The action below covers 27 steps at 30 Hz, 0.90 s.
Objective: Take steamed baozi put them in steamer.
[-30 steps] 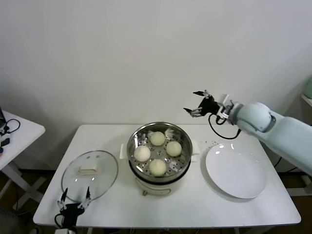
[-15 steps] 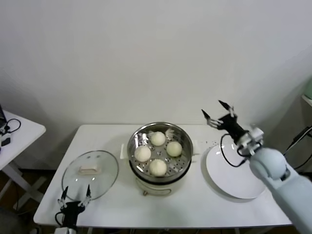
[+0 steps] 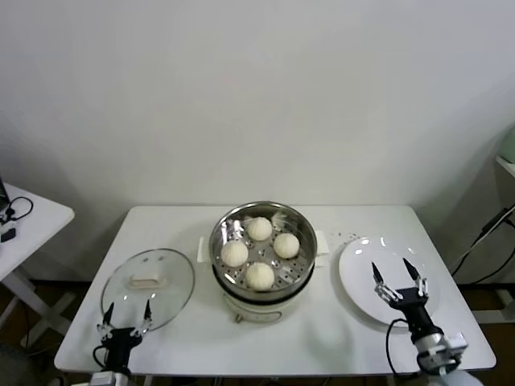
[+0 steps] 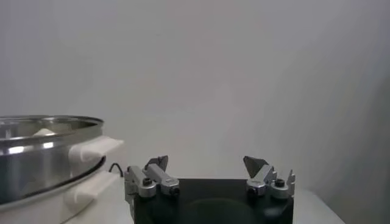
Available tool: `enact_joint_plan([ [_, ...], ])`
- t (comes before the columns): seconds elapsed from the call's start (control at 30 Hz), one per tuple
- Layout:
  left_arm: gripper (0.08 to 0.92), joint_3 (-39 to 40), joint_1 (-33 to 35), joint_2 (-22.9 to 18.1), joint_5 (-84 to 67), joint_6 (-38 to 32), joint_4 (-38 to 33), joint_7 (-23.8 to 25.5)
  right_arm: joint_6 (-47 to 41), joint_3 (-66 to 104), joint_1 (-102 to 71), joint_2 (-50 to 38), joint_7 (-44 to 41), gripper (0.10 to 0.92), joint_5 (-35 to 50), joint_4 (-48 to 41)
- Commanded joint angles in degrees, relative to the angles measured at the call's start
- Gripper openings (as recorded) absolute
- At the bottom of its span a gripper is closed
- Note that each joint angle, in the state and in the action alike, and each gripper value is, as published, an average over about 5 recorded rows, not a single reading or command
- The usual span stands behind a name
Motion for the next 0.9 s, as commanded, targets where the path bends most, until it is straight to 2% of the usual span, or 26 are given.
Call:
enact_joint_plan([
  [0.03, 0.823, 0.0, 0.0, 0.0, -0.2, 0.1, -0.2, 0.0, 11.8, 5.0, -9.5, 12.8, 0.2, 0.823, -4.7, -2.1],
  [0.9, 0.823, 0.1, 0.3, -0.1, -0.2, 0.3, -1.6, 0.2, 13.0, 3.6, -9.0, 14.2, 0.4, 0.823, -4.6, -2.3],
])
